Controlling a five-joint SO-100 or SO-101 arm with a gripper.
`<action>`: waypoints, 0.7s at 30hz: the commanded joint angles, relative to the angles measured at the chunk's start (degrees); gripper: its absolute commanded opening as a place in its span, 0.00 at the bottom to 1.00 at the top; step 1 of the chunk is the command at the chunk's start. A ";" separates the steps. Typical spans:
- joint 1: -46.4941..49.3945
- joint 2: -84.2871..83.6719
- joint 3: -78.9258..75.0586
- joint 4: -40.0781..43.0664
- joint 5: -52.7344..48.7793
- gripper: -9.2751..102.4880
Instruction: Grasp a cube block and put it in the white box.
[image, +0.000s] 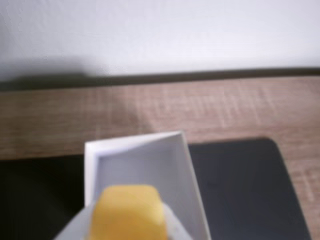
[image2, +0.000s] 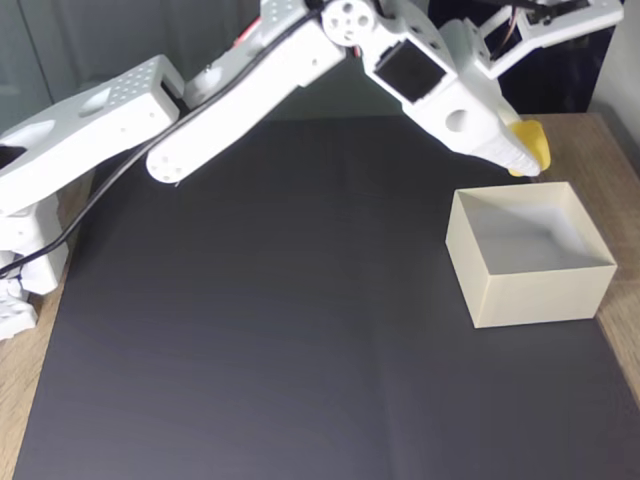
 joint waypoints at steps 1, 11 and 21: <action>-1.49 -0.79 -1.93 -2.37 -0.18 0.08; -3.16 -6.50 -1.76 -8.00 -0.53 0.08; -2.20 -8.09 -1.76 -8.88 -0.44 0.08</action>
